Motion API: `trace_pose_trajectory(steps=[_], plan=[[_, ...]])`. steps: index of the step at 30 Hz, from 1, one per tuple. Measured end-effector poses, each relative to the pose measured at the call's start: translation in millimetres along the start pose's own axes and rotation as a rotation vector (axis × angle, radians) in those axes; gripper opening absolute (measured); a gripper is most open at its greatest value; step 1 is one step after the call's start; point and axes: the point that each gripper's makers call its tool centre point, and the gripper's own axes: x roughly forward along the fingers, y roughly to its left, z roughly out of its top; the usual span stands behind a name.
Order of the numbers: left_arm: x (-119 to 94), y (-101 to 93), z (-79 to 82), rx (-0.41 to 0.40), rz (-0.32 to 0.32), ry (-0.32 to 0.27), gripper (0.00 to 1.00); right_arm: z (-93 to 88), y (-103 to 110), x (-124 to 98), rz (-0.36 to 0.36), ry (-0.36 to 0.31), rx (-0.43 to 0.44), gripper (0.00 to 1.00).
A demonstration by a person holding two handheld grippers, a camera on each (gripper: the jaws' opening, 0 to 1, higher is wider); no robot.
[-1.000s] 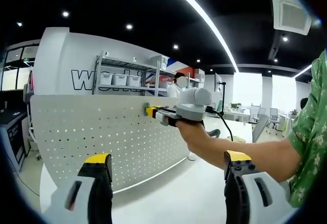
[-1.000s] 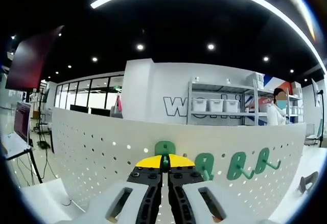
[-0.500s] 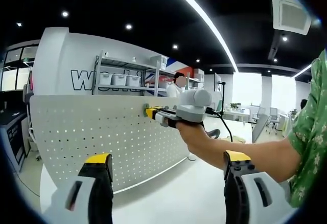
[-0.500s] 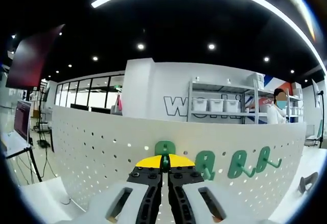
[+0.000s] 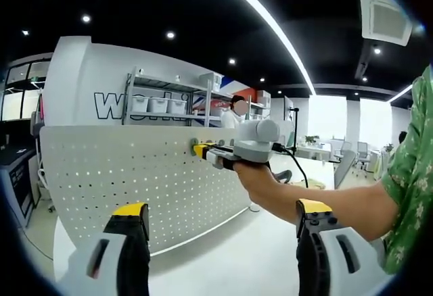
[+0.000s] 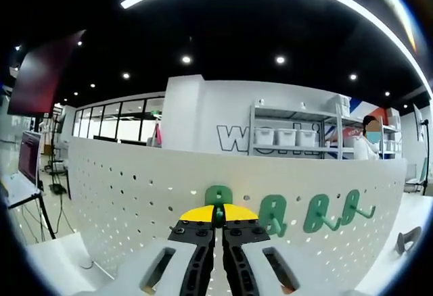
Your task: Insert the hook assembly into the mounting plate slot until the hook locks in place.
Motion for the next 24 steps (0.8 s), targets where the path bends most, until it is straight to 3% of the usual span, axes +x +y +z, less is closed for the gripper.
trace_pose_trajectory(steps=[24], plan=[[1.1,1.3,-2.4,0.002,-0.003,0.006,0.9,-1.4,1.6,1.1,0.013,0.009,0.007,0.02]])
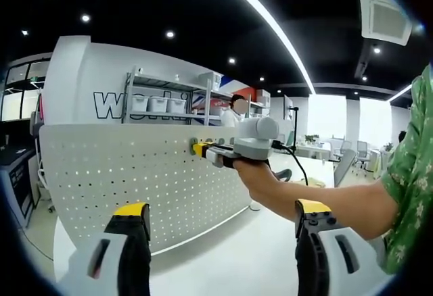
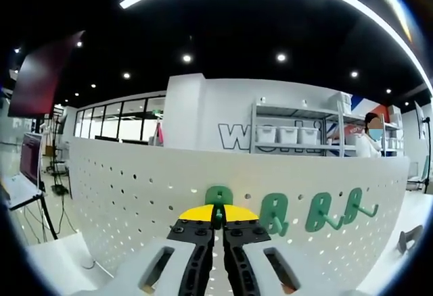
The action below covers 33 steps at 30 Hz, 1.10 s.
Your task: Insert the hook assembly into the mounting plate slot until the hook locks in place.
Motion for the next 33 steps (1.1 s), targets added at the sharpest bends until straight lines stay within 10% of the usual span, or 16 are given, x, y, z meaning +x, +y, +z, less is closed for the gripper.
trace_pose_trajectory(steps=[33], plan=[[-0.6,-2.0,-1.2,0.002,-0.006,0.005,0.88,0.9,2.2,-1.7,-0.01,0.036,-0.107,0.01]])
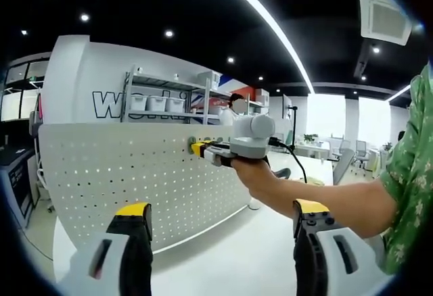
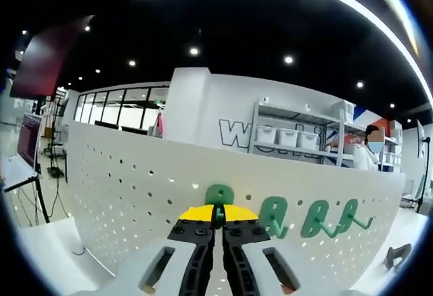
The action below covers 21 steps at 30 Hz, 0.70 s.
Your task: Insert the hook assembly into the mounting plate slot until the hook locks in place.
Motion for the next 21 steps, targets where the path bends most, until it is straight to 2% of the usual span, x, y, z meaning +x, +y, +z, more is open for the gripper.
trace_pose_trajectory(steps=[2,4,6,7,9,12,21], plan=[[-0.3,-0.1,0.4,0.0,0.0,-0.001,0.88,0.5,0.6,-0.4,-0.008,0.005,-0.071,0.01],[-0.6,0.0,0.4,0.0,0.0,-0.002,0.88,0.0,-0.1,0.3,-0.006,0.004,-0.054,0.01],[-0.8,0.1,0.1,0.0,0.001,-0.001,0.88,-0.5,-0.8,1.5,-0.007,0.008,-0.074,0.01],[-1.0,0.1,-0.1,0.0,0.001,0.0,0.88,-0.5,-1.8,1.8,-0.004,0.008,-0.069,0.01],[-1.1,-0.2,-0.2,-0.001,0.0,-0.001,0.88,-1.2,-2.1,2.3,0.016,0.01,0.023,0.02],[-0.6,-0.3,-0.6,0.0,-0.001,0.001,0.88,-1.4,-3.6,3.0,0.015,0.005,-0.008,0.03],[0.4,-1.2,-0.1,0.002,-0.004,0.0,0.87,-5.0,2.0,1.2,0.024,0.005,0.004,0.05]])
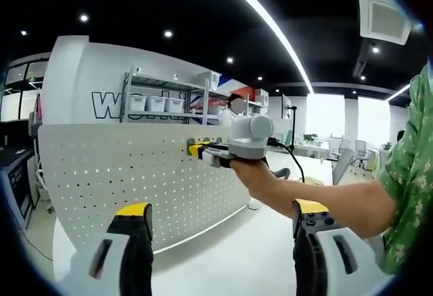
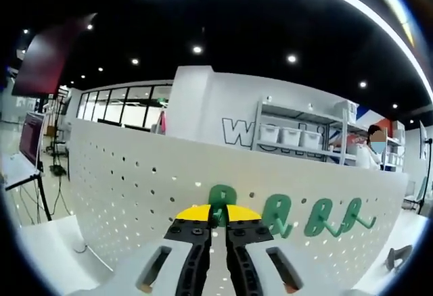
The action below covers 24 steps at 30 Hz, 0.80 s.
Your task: Insert the hook assembly into the mounting plate slot until the hook locks in place.
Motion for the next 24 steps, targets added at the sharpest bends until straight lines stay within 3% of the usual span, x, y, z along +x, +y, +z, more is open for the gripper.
trace_pose_trajectory(steps=[24], plan=[[-1,-5.2,4.4,0.009,-0.002,-0.007,0.88,-17.1,0,-7,0.013,0.034,0.023,0.09]])
